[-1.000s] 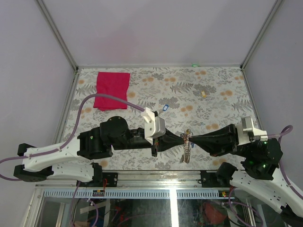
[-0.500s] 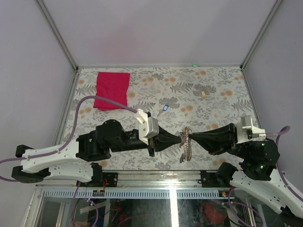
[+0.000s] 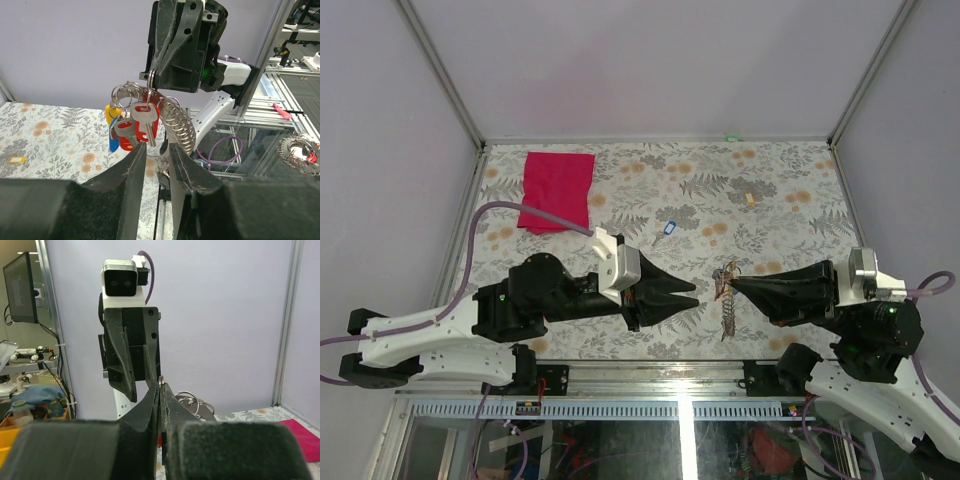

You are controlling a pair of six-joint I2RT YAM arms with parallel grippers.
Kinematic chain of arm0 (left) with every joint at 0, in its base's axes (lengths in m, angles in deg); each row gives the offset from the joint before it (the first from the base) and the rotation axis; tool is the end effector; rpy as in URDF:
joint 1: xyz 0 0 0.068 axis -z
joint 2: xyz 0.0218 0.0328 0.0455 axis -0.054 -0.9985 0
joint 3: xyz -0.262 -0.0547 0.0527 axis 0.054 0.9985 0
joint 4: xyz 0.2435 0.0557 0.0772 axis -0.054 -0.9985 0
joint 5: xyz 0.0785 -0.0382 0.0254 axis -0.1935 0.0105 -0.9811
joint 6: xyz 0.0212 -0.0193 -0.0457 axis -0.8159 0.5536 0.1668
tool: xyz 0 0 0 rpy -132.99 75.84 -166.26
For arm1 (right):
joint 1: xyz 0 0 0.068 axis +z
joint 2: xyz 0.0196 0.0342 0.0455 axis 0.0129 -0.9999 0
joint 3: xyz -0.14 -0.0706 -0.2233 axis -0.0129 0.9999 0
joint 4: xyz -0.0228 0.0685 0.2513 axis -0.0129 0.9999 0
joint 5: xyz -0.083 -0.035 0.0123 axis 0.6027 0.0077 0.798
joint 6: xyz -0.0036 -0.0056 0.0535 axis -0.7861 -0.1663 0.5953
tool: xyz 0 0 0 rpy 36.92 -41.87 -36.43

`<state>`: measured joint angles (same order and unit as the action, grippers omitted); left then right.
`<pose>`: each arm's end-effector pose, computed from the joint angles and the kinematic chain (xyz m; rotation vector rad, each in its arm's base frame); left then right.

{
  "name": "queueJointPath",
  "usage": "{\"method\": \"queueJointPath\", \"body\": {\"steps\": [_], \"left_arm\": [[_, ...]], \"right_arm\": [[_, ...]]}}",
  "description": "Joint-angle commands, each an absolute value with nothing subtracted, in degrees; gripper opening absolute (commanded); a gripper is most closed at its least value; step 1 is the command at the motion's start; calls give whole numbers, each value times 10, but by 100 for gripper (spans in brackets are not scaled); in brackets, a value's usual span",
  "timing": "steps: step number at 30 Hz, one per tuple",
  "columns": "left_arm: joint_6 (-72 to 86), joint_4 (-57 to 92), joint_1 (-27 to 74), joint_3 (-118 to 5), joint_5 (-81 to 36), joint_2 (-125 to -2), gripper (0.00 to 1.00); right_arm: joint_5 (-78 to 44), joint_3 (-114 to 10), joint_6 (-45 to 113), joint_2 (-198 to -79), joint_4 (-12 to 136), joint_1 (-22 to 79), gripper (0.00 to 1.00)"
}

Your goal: Put the keys on the keyring

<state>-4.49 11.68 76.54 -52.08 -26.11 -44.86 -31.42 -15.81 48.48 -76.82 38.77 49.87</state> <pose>0.0352 -0.2079 0.4548 1.0427 1.1476 -1.1846 0.0261 0.0532 0.4139 -0.6080 0.7453 1.3266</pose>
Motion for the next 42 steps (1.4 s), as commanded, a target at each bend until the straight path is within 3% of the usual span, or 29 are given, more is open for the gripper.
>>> {"method": "queueJointPath", "body": {"steps": [1, 25, 28, 33, 42], "left_arm": [[-45, 176, 767, -533, -263, -444, 27], [-41, 227, 767, -533, -261, -477, 34], [-42, 226, 766, -534, -259, -482, 32], [-43, 224, 766, -537, -254, -488, 18], [-43, 212, 767, -543, -245, -497, 17]], "right_arm": [[-348, -201, 467, -784, 370, 498, 0], [-421, -226, 448, -812, 417, 498, 0], [-424, -226, 448, -814, 418, 498, 0], [-423, -227, 446, -812, 422, 498, 0], [-422, -227, 448, -811, 421, 498, 0]]}}
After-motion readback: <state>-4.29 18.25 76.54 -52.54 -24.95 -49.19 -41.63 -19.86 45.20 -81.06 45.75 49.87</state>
